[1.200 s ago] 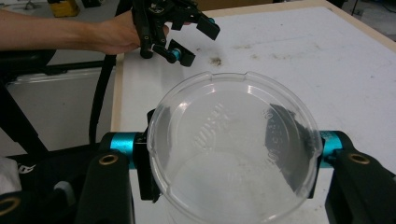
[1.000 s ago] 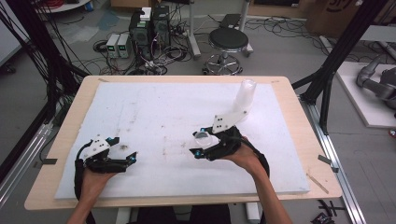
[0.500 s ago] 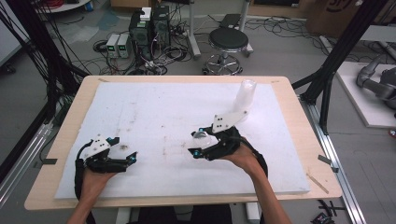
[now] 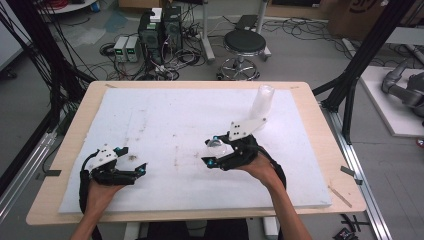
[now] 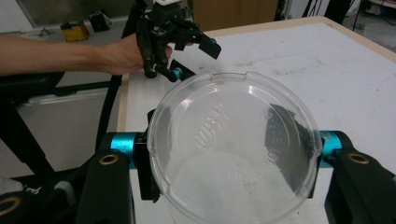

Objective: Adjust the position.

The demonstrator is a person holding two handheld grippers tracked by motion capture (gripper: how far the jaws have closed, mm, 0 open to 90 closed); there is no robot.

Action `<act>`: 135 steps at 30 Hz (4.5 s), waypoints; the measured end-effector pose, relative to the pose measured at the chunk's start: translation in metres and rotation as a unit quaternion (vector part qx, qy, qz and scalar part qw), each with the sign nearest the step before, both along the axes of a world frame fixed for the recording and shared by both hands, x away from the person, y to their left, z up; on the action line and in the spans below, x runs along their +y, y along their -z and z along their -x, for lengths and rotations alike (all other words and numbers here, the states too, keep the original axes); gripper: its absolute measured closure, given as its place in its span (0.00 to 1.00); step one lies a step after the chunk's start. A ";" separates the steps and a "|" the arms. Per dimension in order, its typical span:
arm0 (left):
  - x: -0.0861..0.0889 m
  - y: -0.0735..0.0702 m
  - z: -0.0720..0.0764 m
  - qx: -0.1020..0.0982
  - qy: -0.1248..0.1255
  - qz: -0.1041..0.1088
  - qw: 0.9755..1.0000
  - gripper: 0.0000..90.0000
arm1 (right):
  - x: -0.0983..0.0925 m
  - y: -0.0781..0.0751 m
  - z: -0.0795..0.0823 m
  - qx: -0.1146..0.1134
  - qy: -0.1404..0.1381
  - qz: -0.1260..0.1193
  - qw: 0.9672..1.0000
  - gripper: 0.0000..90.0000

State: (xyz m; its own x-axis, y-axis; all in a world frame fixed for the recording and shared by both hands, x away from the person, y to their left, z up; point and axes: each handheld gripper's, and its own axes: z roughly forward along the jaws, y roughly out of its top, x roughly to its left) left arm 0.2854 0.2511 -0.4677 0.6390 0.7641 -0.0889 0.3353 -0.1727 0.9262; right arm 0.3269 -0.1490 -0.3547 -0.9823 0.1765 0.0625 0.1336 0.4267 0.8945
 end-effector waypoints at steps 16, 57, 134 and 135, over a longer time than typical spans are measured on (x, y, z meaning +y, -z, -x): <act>0.005 -0.037 -0.008 -0.041 0.088 0.023 0.995 0.07 | 0.000 0.000 -0.001 0.008 -0.011 -0.037 0.999 0.47; -0.132 -0.083 -0.030 -0.081 0.336 0.113 0.932 0.07 | -0.002 -0.005 0.000 0.014 -0.044 -0.137 0.989 0.46; -0.138 -0.098 -0.031 -0.004 0.362 -0.058 0.930 0.35 | -0.006 -0.012 0.010 -0.015 -0.032 0.004 0.999 0.15; -0.139 -0.100 -0.032 0.006 0.365 -0.075 0.928 0.35 | -0.006 -0.013 0.010 -0.019 -0.030 0.016 0.999 0.15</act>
State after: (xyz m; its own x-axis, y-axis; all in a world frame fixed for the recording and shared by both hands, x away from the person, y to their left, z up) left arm 0.3175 0.1124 -0.3676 0.9908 0.1330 -0.0265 0.0883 -0.4843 0.8705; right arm 0.3166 -0.1550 -0.3420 -0.9928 0.1178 0.0209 0.0733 0.4615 0.8841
